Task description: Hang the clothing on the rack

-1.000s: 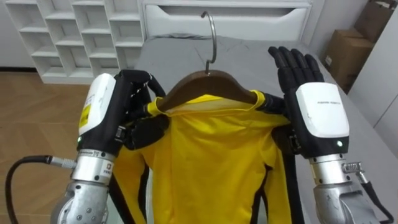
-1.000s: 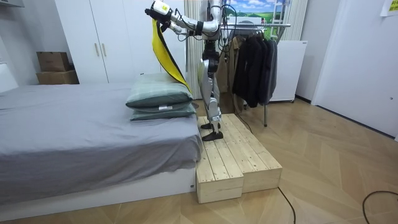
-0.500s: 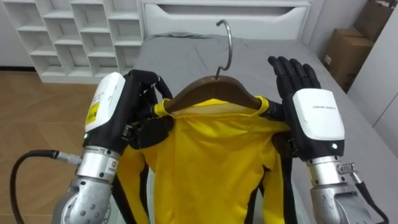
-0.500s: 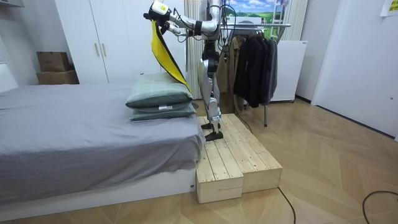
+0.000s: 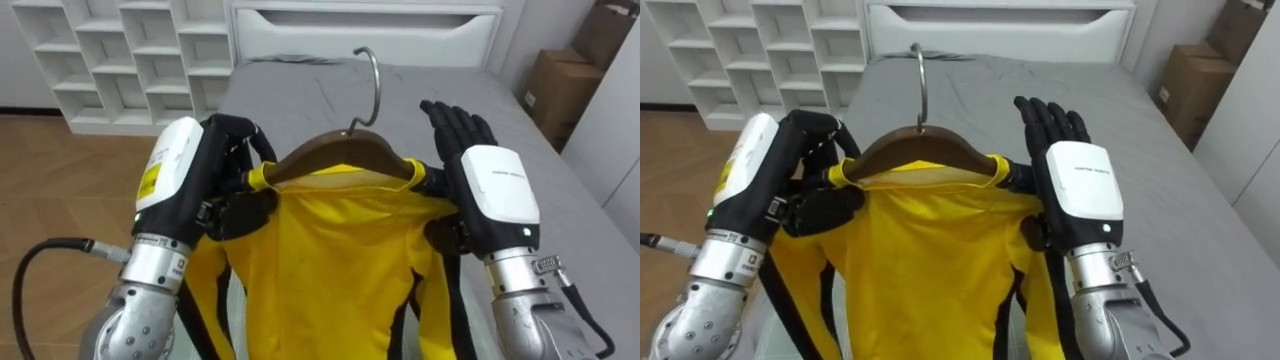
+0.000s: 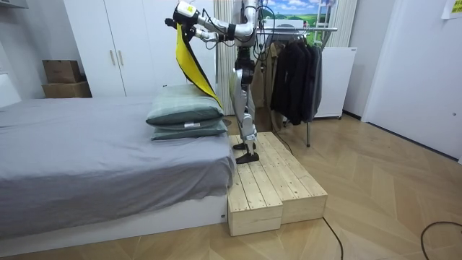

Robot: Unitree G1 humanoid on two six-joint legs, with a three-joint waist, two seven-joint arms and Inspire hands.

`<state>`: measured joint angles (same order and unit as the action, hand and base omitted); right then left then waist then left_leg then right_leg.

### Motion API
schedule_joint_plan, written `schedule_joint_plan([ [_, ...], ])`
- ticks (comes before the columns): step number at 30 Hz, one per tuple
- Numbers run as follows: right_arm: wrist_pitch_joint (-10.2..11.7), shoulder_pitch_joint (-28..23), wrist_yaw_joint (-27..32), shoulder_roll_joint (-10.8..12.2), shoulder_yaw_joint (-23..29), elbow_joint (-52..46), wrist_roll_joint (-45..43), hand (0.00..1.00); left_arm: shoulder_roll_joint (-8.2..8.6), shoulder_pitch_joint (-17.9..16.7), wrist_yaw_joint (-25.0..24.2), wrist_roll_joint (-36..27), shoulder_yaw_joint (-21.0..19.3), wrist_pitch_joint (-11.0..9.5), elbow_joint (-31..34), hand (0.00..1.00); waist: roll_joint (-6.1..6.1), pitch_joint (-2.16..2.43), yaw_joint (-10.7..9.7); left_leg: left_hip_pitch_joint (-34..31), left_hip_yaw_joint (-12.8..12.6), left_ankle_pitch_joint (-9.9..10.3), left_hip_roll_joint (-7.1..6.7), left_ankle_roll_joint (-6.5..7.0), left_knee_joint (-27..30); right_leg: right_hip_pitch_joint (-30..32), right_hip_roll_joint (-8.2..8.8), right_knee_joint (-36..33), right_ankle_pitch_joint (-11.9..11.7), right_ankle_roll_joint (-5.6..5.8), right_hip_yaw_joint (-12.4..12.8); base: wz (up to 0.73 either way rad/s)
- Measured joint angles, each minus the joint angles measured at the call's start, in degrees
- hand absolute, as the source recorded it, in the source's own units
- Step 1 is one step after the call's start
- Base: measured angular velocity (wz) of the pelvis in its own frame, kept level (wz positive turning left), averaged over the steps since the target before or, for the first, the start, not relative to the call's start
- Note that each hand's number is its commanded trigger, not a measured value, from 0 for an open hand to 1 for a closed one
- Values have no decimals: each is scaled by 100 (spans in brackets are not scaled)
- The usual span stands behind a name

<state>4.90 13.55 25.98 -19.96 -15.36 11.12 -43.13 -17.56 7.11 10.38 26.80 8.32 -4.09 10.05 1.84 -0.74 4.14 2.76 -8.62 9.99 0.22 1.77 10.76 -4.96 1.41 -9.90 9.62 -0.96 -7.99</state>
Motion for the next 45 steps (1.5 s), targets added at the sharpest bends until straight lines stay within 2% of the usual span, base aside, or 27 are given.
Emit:
schedule_joint_plan([
  [2, 0, 0, -7, -14, -26, 0, 47, 0, 0, 0, -1, 0, 6, 0, -2, 100, 40, -24, 35, -6, 1, 0, -1, 0, 0, 3, -3, 2, 0, 0, 0, 0],
  [3, 0, 1, -15, -13, -30, 0, 59, 25, 0, 0, -1, 0, 10, 0, -3, 100, 46, -28, 46, -8, 1, 0, -2, 0, 0, 3, -3, 2, 0, 0, 0, 0],
  [4, 0, 4, -44, -13, -31, 0, 77, 42, 0, 0, -2, 0, 16, 0, -8, 100, 53, -32, 62, -9, 1, 0, -2, 0, 0, 3, 0, 2, 0, 0, -1, 0],
  [5, 0, 9, -56, -13, -31, 0, 91, 100, -1, 0, -3, 0, 16, 0, -9, 100, 60, -36, 74, -12, 3, 0, -3, 0, 0, 4, 2, 2, 0, 0, -2, 0],
  [21, 0, 86, -380, -45, -82, 0, 83, 100, -23, 0, -121, -1, -5, 1, -77, 100, 116, -33, 84, -8, 2, 0, -5, 0, -5, 3, 0, 11, 0, 0, -7, 0],
  [28, 6, 86, -408, -53, -87, -1, 90, 100, -26, 0, -121, 2, -6, 1, -76, 100, 179, -10, 79, -11, 4, 0, -4, 0, -3, 1, -4, 11, -1, 1, -3, 0],
  [33, 73, 85, -508, -51, -332, 22, 57, 100, 136, 7, -111, -35, 123, -27, -68, 100, 193, -1, 80, -8, 5, 0, -4, 0, -3, -2, -1, 11, -2, 2, -2, 0],
  [45, 123, 86, -616, -53, -369, 76, 44, 100, 118, 7, -112, -38, 143, -30, -69, 100, 193, -2, 66, 6, 44, -1, -1, 1, -8, -27, 1, 26, -2, 2, -5, 0],
])
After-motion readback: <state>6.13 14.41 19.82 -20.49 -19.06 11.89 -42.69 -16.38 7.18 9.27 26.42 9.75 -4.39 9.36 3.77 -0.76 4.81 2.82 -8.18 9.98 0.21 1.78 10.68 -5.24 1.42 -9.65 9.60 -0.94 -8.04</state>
